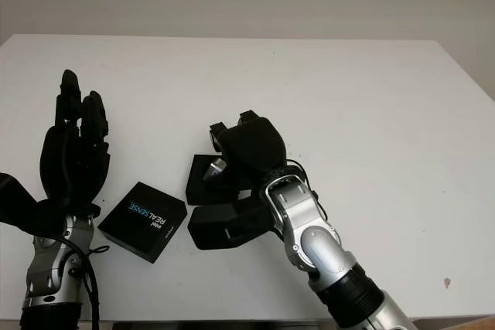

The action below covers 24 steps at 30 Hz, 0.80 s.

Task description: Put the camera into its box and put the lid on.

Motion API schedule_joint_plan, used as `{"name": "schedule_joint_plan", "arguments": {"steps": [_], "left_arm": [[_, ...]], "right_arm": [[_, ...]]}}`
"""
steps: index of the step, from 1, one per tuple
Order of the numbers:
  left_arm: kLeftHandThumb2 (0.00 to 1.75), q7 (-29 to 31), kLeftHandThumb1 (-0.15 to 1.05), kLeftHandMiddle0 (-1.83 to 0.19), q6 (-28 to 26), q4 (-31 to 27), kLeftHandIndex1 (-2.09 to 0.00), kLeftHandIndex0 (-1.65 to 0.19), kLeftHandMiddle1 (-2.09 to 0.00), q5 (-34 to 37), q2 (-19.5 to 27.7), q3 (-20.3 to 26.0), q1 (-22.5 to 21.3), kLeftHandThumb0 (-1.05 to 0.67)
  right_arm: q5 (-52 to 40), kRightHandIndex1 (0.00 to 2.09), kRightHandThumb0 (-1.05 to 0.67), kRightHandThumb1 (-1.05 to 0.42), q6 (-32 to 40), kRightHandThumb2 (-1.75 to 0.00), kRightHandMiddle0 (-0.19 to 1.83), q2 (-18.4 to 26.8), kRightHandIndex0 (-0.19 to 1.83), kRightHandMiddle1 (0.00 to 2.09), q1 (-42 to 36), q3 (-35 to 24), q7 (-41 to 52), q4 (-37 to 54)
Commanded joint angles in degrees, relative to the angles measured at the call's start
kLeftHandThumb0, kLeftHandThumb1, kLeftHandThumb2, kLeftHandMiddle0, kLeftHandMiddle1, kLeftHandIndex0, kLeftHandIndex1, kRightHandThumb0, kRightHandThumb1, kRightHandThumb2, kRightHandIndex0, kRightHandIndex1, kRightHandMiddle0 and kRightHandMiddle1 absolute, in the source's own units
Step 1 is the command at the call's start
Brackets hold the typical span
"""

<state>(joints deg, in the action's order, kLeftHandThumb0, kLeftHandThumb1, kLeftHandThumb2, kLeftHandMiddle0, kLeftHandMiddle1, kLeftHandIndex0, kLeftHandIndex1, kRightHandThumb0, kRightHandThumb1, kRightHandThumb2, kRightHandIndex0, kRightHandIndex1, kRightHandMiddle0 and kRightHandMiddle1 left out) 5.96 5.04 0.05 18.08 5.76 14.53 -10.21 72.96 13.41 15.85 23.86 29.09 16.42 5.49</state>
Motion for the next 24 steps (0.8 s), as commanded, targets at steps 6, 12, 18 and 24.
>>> {"name": "schedule_joint_plan", "arguments": {"steps": [6, 12, 18, 24], "left_arm": [[0.42, 0.24, 1.05, 0.19, 0.34, -1.06, 0.0, 0.19, 0.0, 0.19, -0.17, 0.02, 0.16, -0.67], [0.42, -0.07, 1.05, 0.19, 0.4, -1.09, 0.0, 0.19, 0.0, 0.03, -0.36, -0.03, 0.11, -0.66], [0.43, -0.22, 1.05, 0.19, 0.5, -1.27, 0.0, 0.19, 0.0, -0.39, -0.41, -0.21, 0.24, -0.66], [0.43, -0.18, 1.05, 0.19, 0.45, -1.17, 0.0, 0.19, 0.0, -0.14, -0.55, -0.12, 0.12, -0.66]], "right_arm": [[-0.23, 1.09, -0.67, -0.96, -0.24, -0.06, 0.32, 0.56, 0.14, 1.28, -0.51, -0.23, -1.62, -1.71], [-1.55, 1.17, -0.6, -0.97, -0.57, -0.06, 0.4, 0.32, 0.19, 1.44, -0.96, -0.31, -4.4, -2.26], [-3.53, 1.21, -0.48, -0.97, -1.12, -0.05, 0.39, 0.06, 0.19, 1.6, -1.58, -0.48, -6.52, -2.89], [-4.99, 1.3, -0.44, -0.95, -0.99, -0.05, 0.44, 0.15, 0.17, 1.47, -1.04, -0.37, -5.38, -4.3]]}}
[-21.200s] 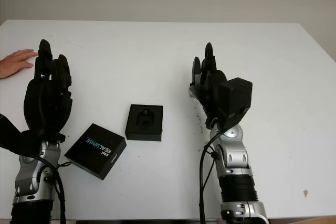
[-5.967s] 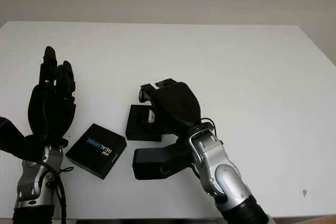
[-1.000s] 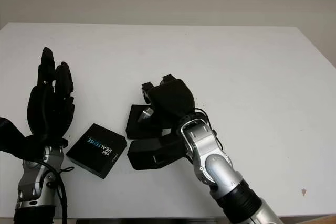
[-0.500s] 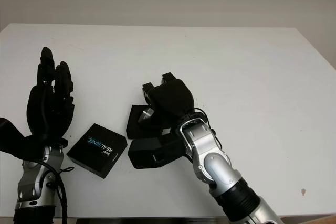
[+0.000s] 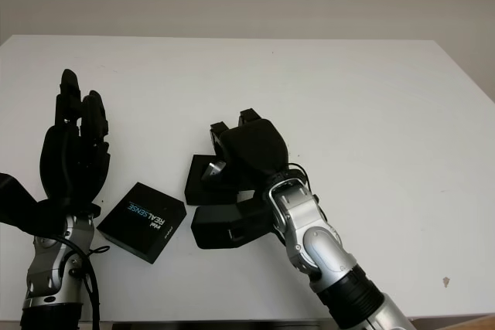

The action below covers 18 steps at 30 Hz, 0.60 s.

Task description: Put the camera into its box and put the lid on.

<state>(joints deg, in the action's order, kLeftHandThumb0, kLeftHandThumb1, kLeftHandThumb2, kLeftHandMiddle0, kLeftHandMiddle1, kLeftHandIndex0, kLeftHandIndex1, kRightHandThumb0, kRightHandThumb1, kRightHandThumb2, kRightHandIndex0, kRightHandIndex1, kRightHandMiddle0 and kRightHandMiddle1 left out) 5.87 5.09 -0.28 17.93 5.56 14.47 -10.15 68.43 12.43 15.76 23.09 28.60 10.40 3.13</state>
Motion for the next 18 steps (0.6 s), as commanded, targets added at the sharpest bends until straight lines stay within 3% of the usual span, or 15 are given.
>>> {"name": "schedule_joint_plan", "arguments": {"steps": [1, 3, 7, 12, 18], "left_arm": [[0.42, -0.22, 1.05, 0.19, 0.39, -0.84, 0.0, 0.19, 0.0, -0.09, -0.39, -0.05, 0.05, -0.66], [0.42, -0.48, 1.05, 0.19, 0.44, -0.92, 0.0, 0.19, 0.0, -0.49, -0.37, -0.16, 0.11, -0.67], [0.43, -0.95, 1.05, 0.19, 0.51, -1.15, 0.0, 0.19, 0.0, -0.93, -0.47, -0.3, 0.24, -0.67], [0.42, -0.71, 1.05, 0.19, 0.46, -1.02, 0.0, 0.19, 0.0, -0.49, -0.44, -0.19, 0.19, -0.66], [0.4, -0.93, 1.05, 0.19, 0.66, -0.92, 0.0, 0.19, 0.0, -0.14, -0.86, 0.0, 0.07, -0.66]], "right_arm": [[-1.24, 1.35, -0.43, -0.95, -0.34, -0.05, 0.45, 0.23, 0.16, 1.47, -0.21, -0.06, 0.63, -2.19], [-3.35, 1.43, -0.42, -0.95, -1.1, -0.05, 0.44, 0.11, 0.12, 1.47, -0.17, -0.57, 0.35, -2.76], [-8.86, 1.37, -0.42, -0.97, -4.54, -0.06, 0.42, 0.13, 0.14, 1.47, -0.06, -1.89, -1.77, -4.42], [-20.33, 1.58, -0.37, -0.99, -10.8, -0.06, 0.32, -0.76, 0.09, 1.78, -0.58, -5.71, -4.36, -5.8], [-32.86, 1.55, -0.34, -1.0, -11.14, -0.05, 0.2, -1.91, 0.02, 1.75, -0.67, -10.92, -1.23, -3.4]]}}
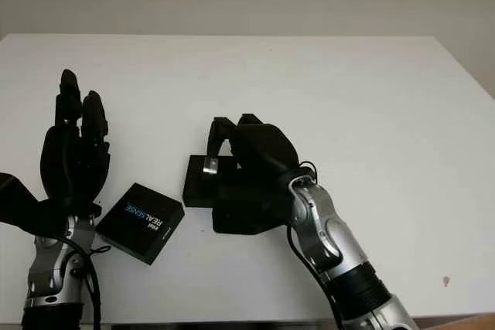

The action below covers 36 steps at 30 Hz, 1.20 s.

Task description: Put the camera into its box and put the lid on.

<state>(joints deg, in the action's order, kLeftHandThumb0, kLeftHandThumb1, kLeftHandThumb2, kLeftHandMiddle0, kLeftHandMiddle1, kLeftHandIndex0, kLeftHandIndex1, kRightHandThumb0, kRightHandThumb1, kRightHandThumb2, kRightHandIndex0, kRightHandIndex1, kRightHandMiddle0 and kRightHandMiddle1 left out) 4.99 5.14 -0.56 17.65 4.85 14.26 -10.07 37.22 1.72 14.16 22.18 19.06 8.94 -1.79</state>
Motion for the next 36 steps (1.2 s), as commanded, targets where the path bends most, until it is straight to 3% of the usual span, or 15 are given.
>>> {"name": "schedule_joint_plan", "arguments": {"steps": [1, 13, 22, 29, 36], "left_arm": [[0.4, -0.01, 1.05, 0.19, 0.71, -0.58, 0.0, 0.19, 0.0, -0.03, -0.09, 0.18, 0.0, -0.66], [0.41, -0.16, 1.05, 0.19, 0.26, -0.63, 0.0, 0.19, 0.0, -0.54, 0.0, 0.16, -0.32, -0.67], [0.39, -0.22, 1.05, 0.19, 0.24, -0.72, 0.0, 0.19, 0.0, -0.38, -0.09, 0.22, -0.29, -0.67], [0.42, -0.04, 1.05, 0.19, 0.23, -0.69, 0.0, 0.19, 0.0, -0.47, 0.07, 0.19, -0.32, -0.67], [0.41, -0.07, 1.05, 0.19, 0.02, -0.57, 0.0, 0.19, 0.0, -0.1, -0.04, 0.38, -0.44, -0.67]], "right_arm": [[-2.78, 1.55, -0.33, -1.0, -0.98, -0.05, 0.21, -0.04, 0.02, 1.77, 0.43, -1.89, 0.3, 1.73], [-7.84, 1.43, -0.31, -1.0, 2.17, -0.05, 0.37, -0.04, 0.07, 1.7, 2.05, -5.37, 2.01, 5.51], [-10.76, 1.48, -0.32, -1.02, 2.1, -0.06, 0.36, -2.5, -0.02, 1.88, 1.35, -5.69, -0.67, 1.03], [-12.21, 1.23, -0.32, -1.01, 1.48, -0.05, 0.34, -3.67, 0.04, 1.73, 0.72, -5.09, -2.11, -2.12], [-10.73, 1.09, -0.36, -1.01, 0.51, -0.06, 0.42, -3.3, 0.1, 1.74, 0.29, -3.3, -2.89, -3.72]]}}
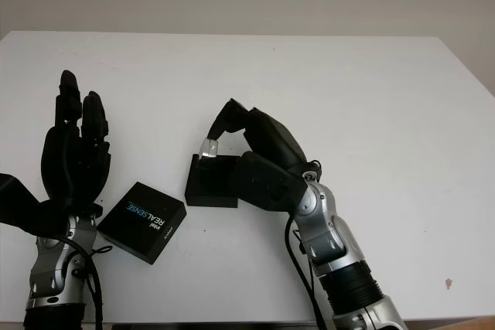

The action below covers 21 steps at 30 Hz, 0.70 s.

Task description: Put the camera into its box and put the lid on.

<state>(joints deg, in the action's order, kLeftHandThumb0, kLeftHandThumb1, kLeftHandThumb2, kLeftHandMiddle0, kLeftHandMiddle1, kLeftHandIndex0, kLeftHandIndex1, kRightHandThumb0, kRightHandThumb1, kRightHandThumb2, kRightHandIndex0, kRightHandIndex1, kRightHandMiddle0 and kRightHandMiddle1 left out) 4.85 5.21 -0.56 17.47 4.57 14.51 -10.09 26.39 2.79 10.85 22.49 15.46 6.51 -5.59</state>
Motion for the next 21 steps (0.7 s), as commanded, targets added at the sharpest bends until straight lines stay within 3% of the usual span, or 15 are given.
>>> {"name": "schedule_joint_plan", "arguments": {"steps": [1, 21], "left_arm": [[0.41, 0.06, 1.05, 0.19, 0.0, -0.55, 0.0, 0.19, 0.0, 0.13, 0.19, 0.13, -0.43, -0.67], [0.42, 0.67, 1.05, 0.19, 0.43, -0.48, 0.0, 0.19, 0.0, 0.31, 0.32, 0.15, -0.22, -0.66]], "right_arm": [[0.15, 1.08, -0.36, -1.02, -0.52, -0.06, 0.42, -0.07, 0.1, 1.75, -0.12, 0.4, -0.49, 0.02], [-0.09, 1.19, -0.31, -1.0, -0.82, -0.05, 0.37, -0.96, 0.06, 1.8, -1.84, 1.68, -0.77, 0.47]]}}
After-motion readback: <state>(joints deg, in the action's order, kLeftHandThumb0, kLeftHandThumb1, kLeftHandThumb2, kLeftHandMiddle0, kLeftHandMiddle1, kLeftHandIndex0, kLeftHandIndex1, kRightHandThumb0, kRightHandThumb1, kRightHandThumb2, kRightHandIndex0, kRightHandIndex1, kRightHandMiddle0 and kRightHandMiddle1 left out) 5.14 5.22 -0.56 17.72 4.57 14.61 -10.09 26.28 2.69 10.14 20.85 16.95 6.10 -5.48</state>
